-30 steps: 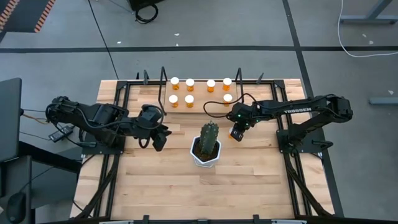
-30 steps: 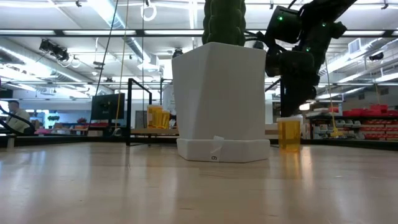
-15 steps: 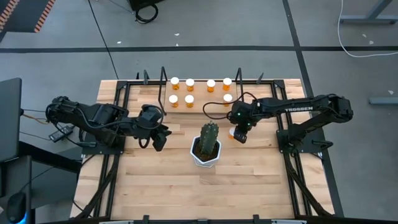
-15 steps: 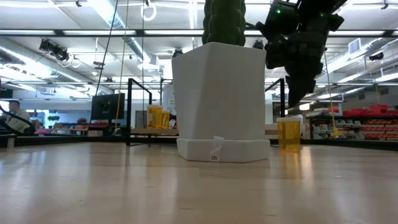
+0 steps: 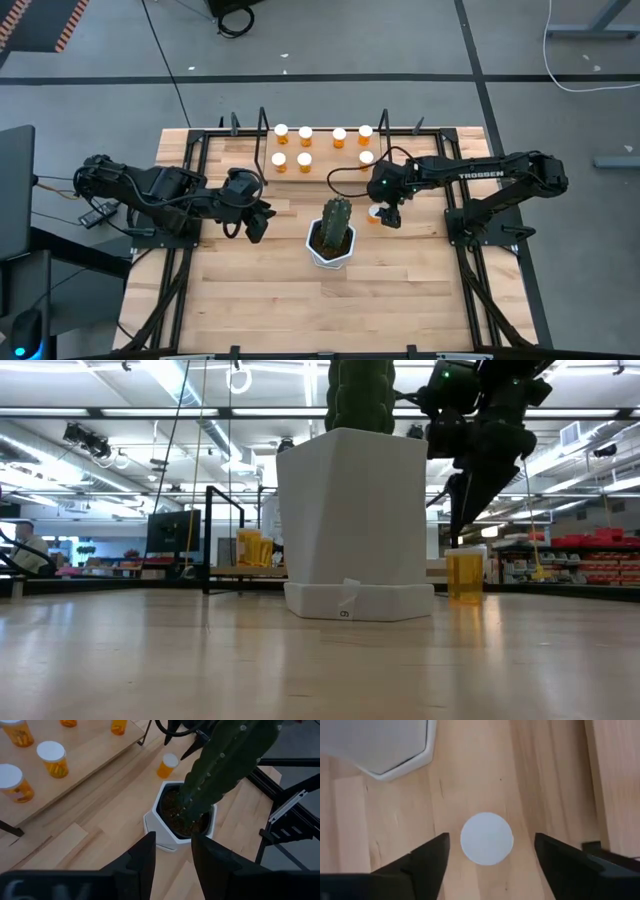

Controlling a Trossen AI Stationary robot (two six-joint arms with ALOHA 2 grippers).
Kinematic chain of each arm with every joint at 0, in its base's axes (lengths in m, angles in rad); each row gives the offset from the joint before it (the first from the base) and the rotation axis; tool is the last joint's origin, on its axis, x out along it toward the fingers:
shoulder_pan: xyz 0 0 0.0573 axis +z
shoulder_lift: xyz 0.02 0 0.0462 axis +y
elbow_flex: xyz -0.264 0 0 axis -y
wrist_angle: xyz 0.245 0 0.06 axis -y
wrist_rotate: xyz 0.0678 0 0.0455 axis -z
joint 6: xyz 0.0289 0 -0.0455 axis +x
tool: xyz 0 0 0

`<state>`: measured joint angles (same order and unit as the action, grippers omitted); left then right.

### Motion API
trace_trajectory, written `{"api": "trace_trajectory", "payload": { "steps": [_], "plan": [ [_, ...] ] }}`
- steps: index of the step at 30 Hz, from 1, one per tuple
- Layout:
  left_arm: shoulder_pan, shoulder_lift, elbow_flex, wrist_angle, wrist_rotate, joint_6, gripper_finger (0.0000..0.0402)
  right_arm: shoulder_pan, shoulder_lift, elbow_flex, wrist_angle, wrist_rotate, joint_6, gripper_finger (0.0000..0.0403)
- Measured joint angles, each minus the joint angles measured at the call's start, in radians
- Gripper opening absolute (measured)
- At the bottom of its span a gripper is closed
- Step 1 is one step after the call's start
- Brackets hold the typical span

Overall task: Pick and place medicine bottles onto shelf by color
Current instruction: Put the orange medicine bottle on the shelf

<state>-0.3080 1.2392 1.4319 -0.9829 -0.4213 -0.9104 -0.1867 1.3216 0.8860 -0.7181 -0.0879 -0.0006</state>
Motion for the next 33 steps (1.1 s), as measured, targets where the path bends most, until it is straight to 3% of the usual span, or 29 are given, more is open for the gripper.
{"api": "trace_trajectory", "payload": {
  "steps": [7, 33],
  "plan": [
    [0.0, 0.0, 0.0, 0.0, 0.0, 0.005, 0.0131, 0.033, -0.002, -0.033, 0.037, 0.001, -0.104, 0.0329],
    [0.0, 0.0, 0.0, -0.001, -0.001, 0.016, 0.0135, 0.061, -0.002, -0.18, 0.206, 0.072, -0.153, 0.033]
  ]
}}
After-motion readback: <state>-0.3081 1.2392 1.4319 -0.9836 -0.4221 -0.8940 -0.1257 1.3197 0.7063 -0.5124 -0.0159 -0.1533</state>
